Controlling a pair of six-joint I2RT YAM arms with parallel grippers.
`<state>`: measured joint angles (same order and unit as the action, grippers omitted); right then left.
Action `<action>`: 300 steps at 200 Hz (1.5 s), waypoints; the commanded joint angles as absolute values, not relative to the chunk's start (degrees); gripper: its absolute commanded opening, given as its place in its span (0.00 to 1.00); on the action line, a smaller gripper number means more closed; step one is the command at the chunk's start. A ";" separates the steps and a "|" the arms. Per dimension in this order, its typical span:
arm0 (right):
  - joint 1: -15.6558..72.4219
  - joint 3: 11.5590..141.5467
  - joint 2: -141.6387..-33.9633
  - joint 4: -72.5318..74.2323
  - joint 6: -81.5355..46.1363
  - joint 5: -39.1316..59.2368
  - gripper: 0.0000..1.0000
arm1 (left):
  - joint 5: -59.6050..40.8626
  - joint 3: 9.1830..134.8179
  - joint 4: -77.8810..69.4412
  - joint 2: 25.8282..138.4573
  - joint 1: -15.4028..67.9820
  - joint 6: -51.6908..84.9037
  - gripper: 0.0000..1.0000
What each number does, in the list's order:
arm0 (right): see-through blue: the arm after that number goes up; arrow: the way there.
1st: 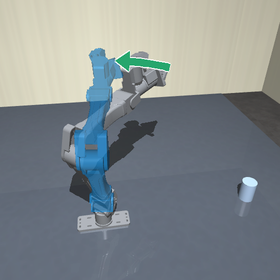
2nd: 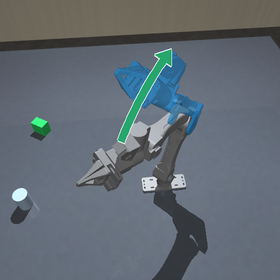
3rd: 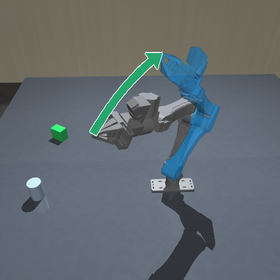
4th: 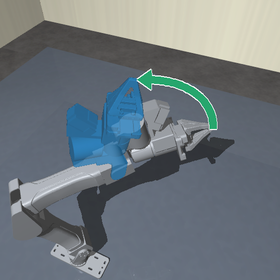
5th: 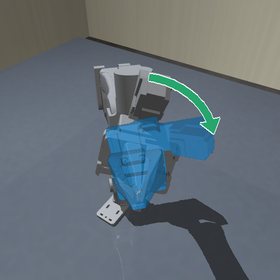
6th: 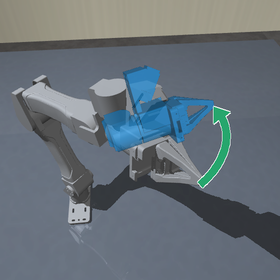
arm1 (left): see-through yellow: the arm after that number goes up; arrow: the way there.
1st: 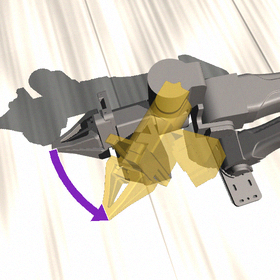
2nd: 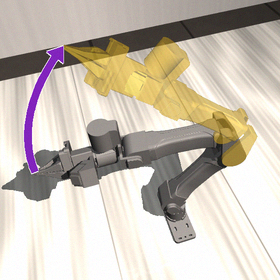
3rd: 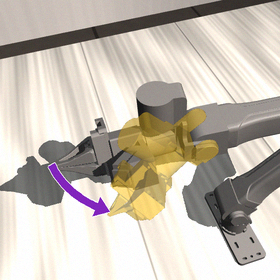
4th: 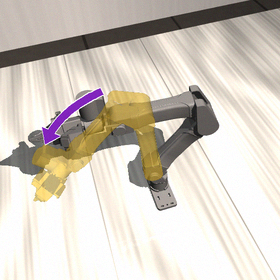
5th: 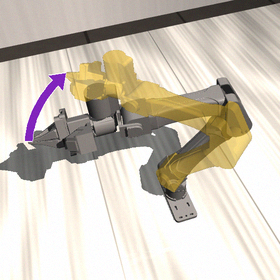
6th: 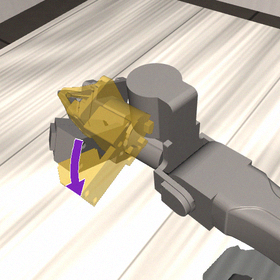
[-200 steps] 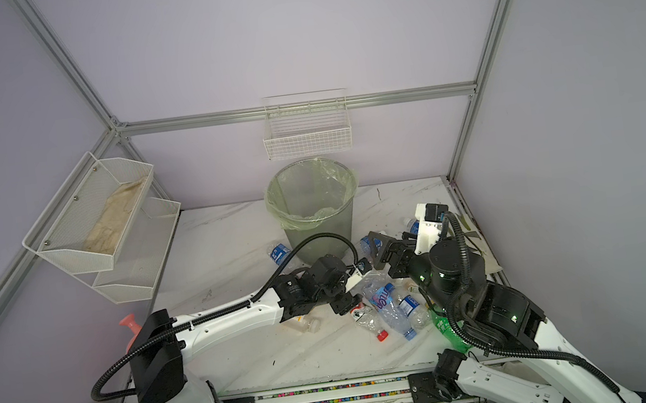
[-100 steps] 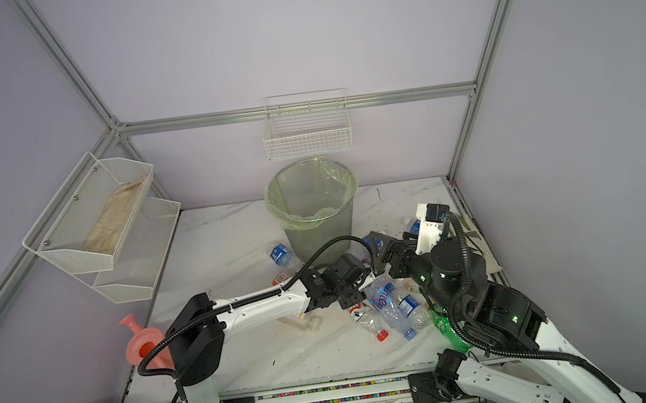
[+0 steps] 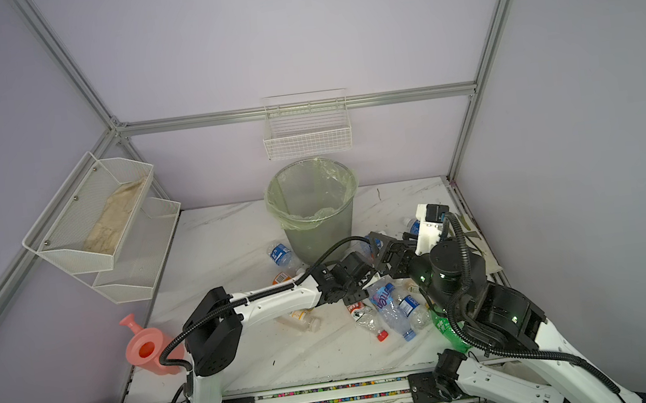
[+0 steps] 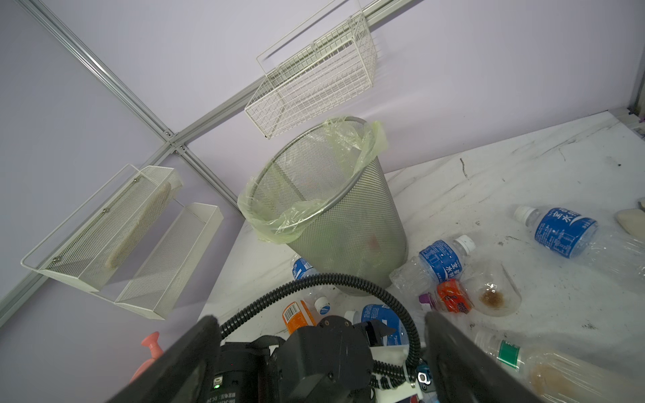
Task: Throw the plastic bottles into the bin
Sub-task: 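Lower the left gripper onto the clear blue-cap bottle and close it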
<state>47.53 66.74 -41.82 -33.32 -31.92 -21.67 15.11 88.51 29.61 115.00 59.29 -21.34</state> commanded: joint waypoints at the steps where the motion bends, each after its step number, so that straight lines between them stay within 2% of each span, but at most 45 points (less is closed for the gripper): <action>1: 47.29 65.81 -41.05 -34.48 -32.09 -22.46 0.93 | 14.80 94.77 30.50 115.87 58.38 -24.03 0.61; 66: 47.23 65.39 -40.43 -35.16 -31.64 -23.03 0.93 | 13.67 98.47 32.24 119.22 57.14 -25.06 0.61; 219: 47.28 64.77 -40.62 -35.13 -31.20 -23.19 0.95 | 10.02 107.10 39.49 127.26 55.85 -26.81 0.73; 267: 47.25 64.50 -40.43 -35.20 -31.29 -23.43 0.95 | 10.25 106.88 39.55 128.02 55.92 -26.54 0.72; 300: 47.28 64.38 -39.91 -35.24 -31.49 -23.55 0.95 | 10.81 107.14 39.45 128.22 55.77 -26.71 0.65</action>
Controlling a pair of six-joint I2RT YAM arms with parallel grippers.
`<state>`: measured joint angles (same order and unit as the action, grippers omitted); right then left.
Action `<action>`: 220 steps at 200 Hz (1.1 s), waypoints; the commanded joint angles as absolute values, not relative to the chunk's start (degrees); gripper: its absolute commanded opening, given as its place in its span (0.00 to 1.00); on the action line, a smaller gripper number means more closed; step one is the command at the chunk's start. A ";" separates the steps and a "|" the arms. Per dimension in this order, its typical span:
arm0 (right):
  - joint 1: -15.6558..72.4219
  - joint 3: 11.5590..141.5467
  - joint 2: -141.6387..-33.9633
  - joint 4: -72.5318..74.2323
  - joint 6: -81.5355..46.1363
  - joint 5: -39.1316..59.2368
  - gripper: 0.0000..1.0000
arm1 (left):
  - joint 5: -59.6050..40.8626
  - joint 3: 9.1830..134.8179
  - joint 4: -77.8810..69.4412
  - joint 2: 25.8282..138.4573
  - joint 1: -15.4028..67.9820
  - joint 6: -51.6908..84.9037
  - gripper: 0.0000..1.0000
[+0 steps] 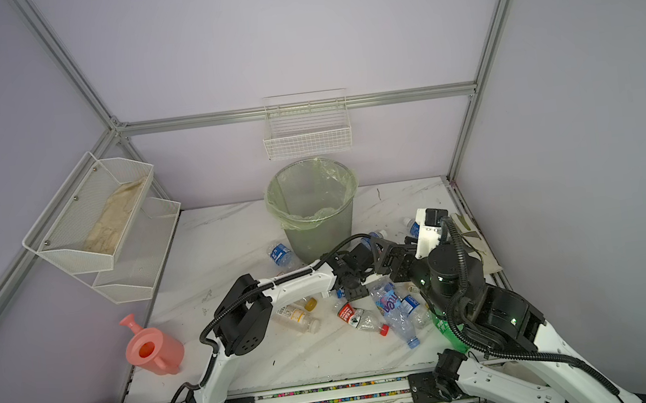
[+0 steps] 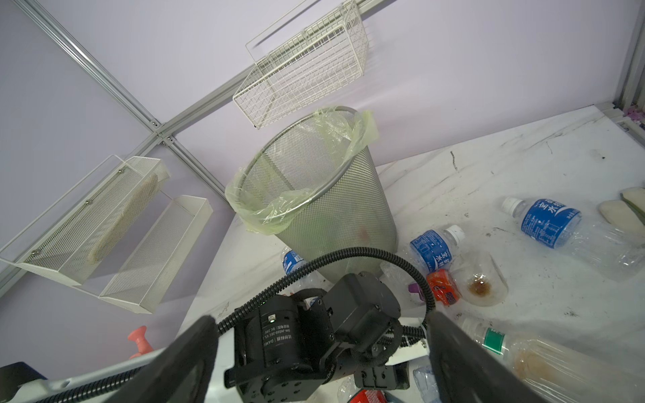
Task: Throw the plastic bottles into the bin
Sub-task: 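Lower the left gripper onto the clear blue-cap bottle and close it, then lift the clear bottle with the left gripper and carry it over the wastebasket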
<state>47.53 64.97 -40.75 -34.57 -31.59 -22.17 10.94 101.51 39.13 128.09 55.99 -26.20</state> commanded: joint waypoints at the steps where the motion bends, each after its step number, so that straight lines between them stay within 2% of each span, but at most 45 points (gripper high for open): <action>1: 47.24 64.36 -39.91 -35.29 -31.52 -23.55 0.95 | 10.81 107.14 39.41 128.18 55.83 -26.72 0.65; 27: 47.26 64.35 -39.68 -35.50 -31.86 -23.64 0.95 | 11.32 107.23 39.12 127.73 55.81 -26.81 0.54; 49: 47.24 64.73 -39.47 -35.85 -32.16 -23.65 0.95 | 11.88 107.16 38.86 126.92 55.81 -26.81 0.48; 111: 47.26 65.92 -38.58 -37.06 -32.78 -24.06 0.94 | 12.84 105.44 37.60 121.71 55.81 -25.92 0.45; 220: 47.22 69.50 -36.92 -41.27 -35.44 -25.81 0.94 | 10.33 101.52 32.78 105.38 56.00 -20.57 0.42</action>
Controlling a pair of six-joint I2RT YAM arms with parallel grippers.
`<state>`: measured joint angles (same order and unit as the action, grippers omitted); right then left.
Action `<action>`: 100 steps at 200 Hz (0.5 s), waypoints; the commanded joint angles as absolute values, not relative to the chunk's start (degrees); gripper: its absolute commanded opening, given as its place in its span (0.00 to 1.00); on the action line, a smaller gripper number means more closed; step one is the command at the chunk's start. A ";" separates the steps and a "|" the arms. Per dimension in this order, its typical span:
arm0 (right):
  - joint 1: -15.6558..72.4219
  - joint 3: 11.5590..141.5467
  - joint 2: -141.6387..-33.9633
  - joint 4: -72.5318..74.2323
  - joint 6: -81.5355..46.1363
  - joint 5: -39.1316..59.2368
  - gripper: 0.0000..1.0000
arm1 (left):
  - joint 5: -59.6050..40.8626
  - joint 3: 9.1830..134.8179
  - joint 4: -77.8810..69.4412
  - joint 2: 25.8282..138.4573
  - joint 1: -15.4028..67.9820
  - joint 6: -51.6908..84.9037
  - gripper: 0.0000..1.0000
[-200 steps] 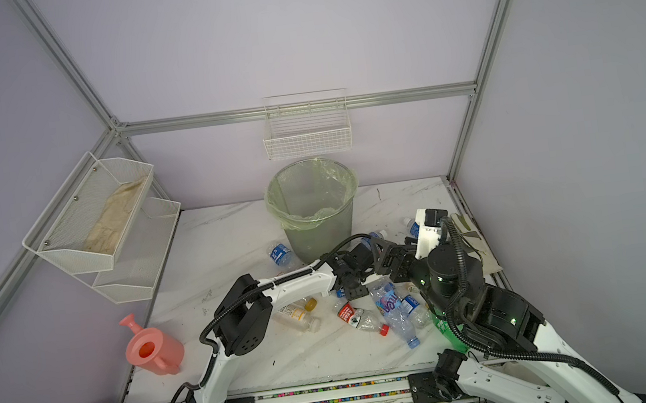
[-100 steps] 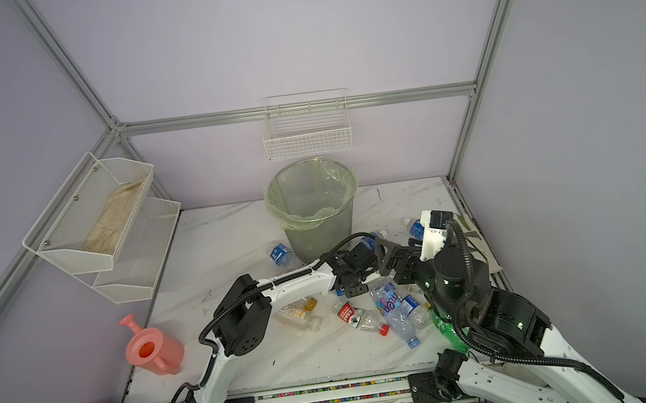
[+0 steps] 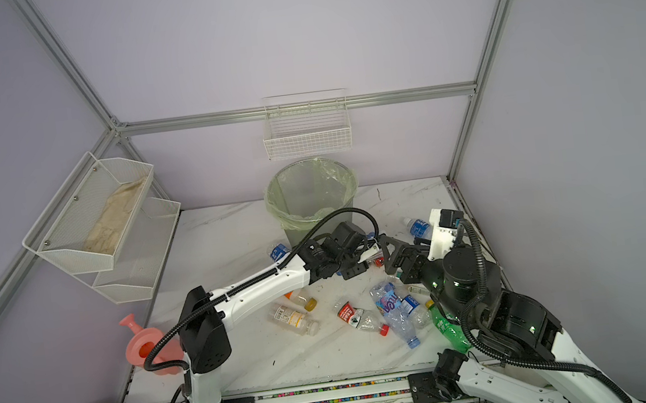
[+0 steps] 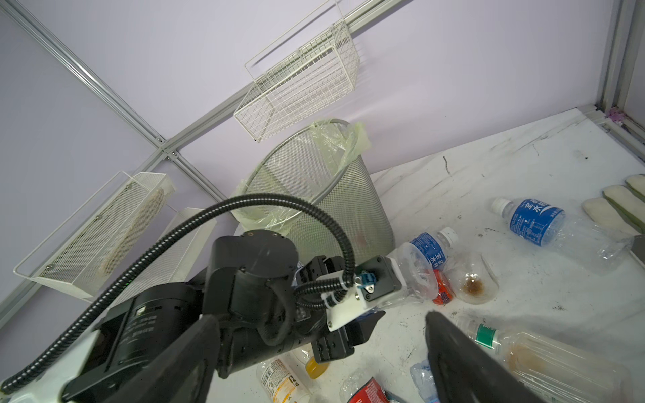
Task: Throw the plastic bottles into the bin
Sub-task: 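Lift the clear bottle with the left gripper and carry it over the wastebasket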
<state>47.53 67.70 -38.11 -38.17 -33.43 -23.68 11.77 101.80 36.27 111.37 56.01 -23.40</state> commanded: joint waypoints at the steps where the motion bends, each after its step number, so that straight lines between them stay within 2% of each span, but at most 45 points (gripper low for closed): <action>1: 47.25 69.47 -36.87 -41.38 -35.52 -25.87 0.94 | 10.31 101.47 32.74 105.21 56.04 -20.48 0.42; 56: 47.27 67.46 -35.32 -42.99 -39.00 -23.99 0.94 | 8.55 96.36 27.11 91.72 56.51 -17.06 0.40; 100: 47.26 64.34 -36.74 -42.73 -40.48 -21.00 0.94 | 9.16 90.66 15.98 77.64 56.51 -14.82 0.41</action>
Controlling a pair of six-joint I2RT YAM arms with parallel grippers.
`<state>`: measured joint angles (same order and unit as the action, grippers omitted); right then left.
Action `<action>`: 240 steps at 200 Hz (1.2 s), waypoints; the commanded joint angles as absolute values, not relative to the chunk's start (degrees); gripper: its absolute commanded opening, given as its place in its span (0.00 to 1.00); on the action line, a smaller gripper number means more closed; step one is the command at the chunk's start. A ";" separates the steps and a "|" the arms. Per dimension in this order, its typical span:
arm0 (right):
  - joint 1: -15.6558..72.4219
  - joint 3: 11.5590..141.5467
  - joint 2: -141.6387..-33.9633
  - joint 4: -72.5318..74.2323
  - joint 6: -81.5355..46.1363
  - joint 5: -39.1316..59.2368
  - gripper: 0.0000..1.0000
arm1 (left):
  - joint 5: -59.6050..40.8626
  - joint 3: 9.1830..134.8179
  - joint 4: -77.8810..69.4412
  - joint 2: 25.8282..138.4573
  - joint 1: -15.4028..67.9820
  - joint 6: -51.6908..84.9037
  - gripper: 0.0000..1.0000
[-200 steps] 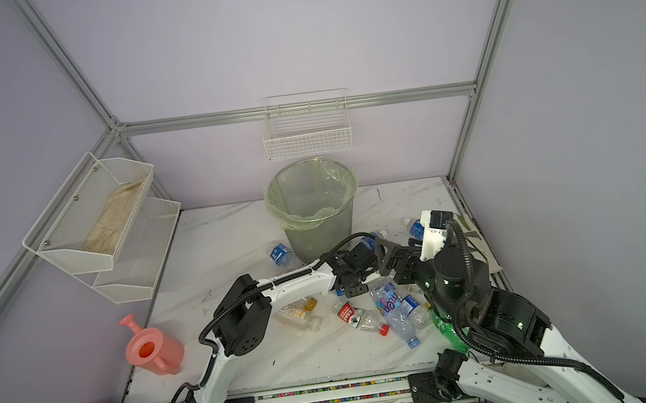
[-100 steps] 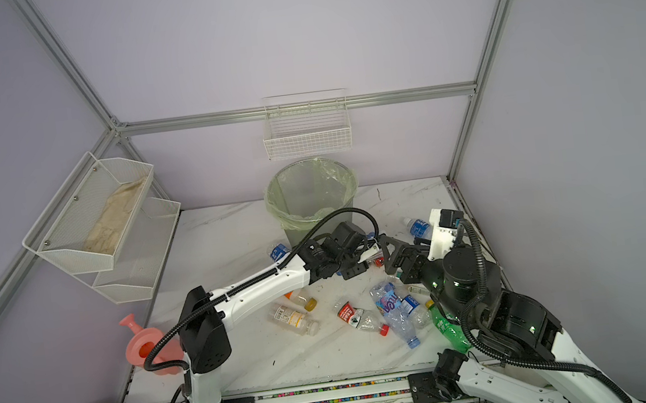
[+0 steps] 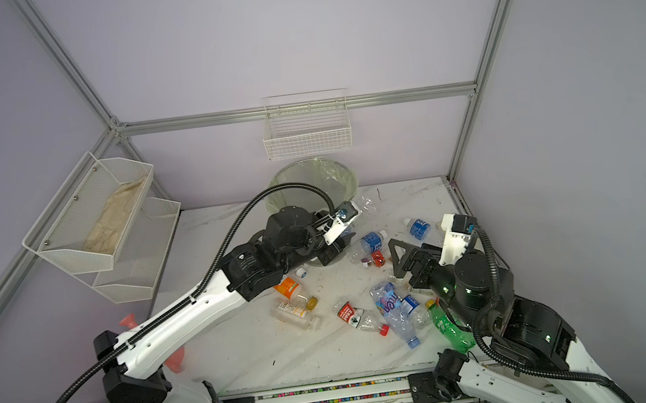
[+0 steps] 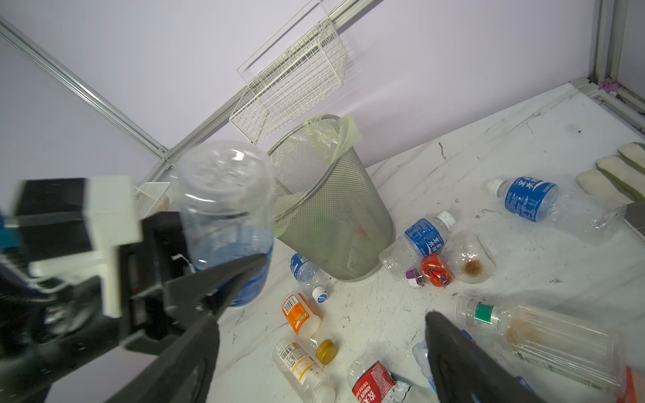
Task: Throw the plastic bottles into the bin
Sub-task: 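Lift the clear bottle with the left gripper and carry it over the wastebasket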
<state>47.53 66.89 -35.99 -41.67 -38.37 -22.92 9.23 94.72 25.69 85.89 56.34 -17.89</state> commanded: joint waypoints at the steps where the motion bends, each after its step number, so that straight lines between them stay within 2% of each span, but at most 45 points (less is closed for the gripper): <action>1: 47.27 64.25 -36.74 -42.68 -40.55 -20.96 0.94 | 9.24 90.46 15.68 77.36 56.47 -14.75 0.41; 69: 47.28 57.15 -35.19 -40.04 -44.14 -15.79 0.93 | 13.16 77.23 -2.43 58.79 54.12 -8.78 0.40; 112: 47.29 55.15 -34.98 -38.72 -45.64 -13.84 0.92 | 14.73 70.69 -9.64 51.88 52.63 -4.72 0.37; 183: 47.28 54.78 -34.73 -38.65 -46.16 -13.54 0.91 | 15.03 69.35 -10.99 50.54 52.38 -2.99 0.38; 240: 47.24 54.43 -34.45 -38.67 -46.02 -13.71 0.92 | 14.37 71.24 -11.63 54.10 52.30 -4.29 0.38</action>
